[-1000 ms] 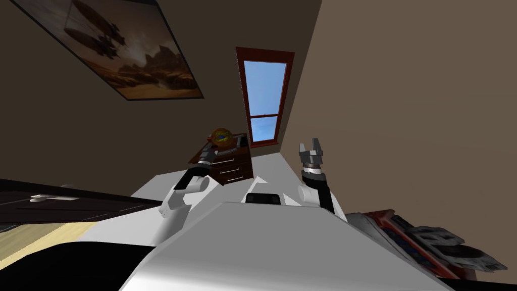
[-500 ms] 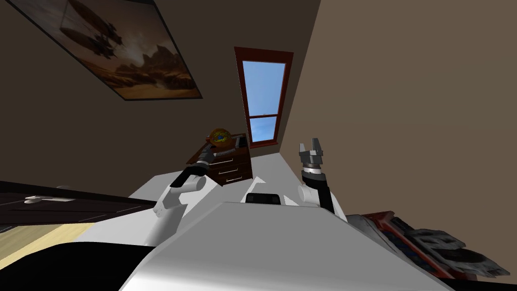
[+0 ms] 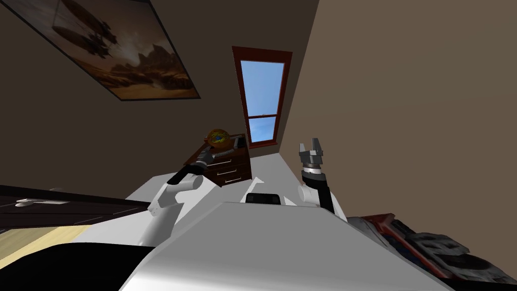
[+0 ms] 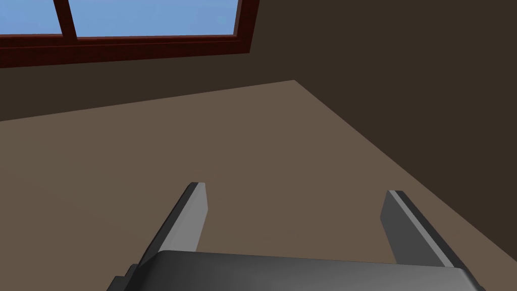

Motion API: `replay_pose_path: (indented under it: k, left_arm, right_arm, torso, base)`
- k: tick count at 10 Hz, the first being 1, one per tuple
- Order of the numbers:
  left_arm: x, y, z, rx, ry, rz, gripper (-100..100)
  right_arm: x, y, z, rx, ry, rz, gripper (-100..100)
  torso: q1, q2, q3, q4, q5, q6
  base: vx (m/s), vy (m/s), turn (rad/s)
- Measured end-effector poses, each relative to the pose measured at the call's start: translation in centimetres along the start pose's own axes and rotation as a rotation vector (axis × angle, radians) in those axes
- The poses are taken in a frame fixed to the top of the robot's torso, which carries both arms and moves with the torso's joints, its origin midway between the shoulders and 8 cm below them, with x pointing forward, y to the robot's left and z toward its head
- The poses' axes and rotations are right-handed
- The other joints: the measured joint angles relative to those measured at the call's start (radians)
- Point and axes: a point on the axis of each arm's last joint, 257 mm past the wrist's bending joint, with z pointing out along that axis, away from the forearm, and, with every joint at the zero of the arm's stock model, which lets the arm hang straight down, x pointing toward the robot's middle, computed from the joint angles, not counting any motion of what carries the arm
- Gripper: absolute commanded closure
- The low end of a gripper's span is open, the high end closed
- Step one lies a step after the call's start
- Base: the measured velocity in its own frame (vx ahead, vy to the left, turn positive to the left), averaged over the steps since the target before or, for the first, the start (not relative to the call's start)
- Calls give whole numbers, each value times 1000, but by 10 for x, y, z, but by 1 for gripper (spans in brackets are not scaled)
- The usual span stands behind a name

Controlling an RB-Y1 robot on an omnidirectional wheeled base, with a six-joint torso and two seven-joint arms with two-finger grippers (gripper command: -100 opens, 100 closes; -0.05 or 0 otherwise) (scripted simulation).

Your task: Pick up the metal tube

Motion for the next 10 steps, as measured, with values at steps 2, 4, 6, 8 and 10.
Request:
replay_pose_path:
  k: [2,4,6,8,10]
  left_arm:
    - [-11,14,2,-64,-12,-4,-100]
    - [-22,28,1,-126,-25,-8,-100]
    - [-34,40,0,-186,-38,-11,-100]
    - [-42,46,-2,-229,-47,-11,-100]
    - [-52,60,-7,-290,-61,-13,-100]
  right_arm:
    - [0,0,0,0,0,0,0]
    - [0,0,0,0,0,0,0]
    - [0,0,0,0,0,0,0]
    - [0,0,0,0,0,0,0]
    - [0,0,0,0,0,0,0]
  torso:
    - [0,-2,-1,0,0,0]
    - [0,-1,-1,0,0,0]
    - [0,-1,-1,0,0,0]
    - [2,0,0,0,0,0]
    - [2,-2,-1,0,0,0]
  base:
    - [60,-28,-12]
    - [51,-30,-17]
    - [32,-13,-5]
    - [46,-8,-22]
    - [71,-3,-25]
